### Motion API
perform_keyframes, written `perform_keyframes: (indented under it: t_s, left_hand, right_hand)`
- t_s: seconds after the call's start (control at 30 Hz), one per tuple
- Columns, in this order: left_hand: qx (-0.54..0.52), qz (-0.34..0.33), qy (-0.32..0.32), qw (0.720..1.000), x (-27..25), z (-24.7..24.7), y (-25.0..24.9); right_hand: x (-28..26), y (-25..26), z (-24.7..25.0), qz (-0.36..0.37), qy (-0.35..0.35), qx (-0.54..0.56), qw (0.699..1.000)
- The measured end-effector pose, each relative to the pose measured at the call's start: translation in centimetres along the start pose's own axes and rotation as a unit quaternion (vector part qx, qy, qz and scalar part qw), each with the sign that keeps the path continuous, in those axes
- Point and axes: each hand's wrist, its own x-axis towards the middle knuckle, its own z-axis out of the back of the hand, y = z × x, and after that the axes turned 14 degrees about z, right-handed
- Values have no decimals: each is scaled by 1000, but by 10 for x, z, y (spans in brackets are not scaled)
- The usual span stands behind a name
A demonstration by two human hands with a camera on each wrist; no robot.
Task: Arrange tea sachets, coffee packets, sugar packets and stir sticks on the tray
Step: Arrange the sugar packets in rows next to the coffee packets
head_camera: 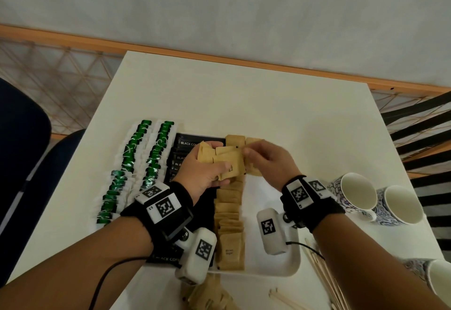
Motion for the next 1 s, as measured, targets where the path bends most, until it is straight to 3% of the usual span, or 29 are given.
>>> perform_keyframes:
  t_s: [0.1, 0.23, 0.57, 1.0]
  left_hand:
    - [-3, -7, -12, 1000, -2, -4, 2]
    - [-11, 2, -28, 1000, -4, -5, 0]
    - [16, -19, -27, 999, -7, -5, 1]
    - [3, -7, -49, 999, -9, -8, 7]
  right_hand:
    - [-11, 9, -10, -51, 60, 140, 987]
    - [-16, 15, -7, -74, 38, 214, 973]
    - [-23, 12, 1, -103, 101, 218, 965]
    - [-37, 11, -3, -57, 148, 140, 977]
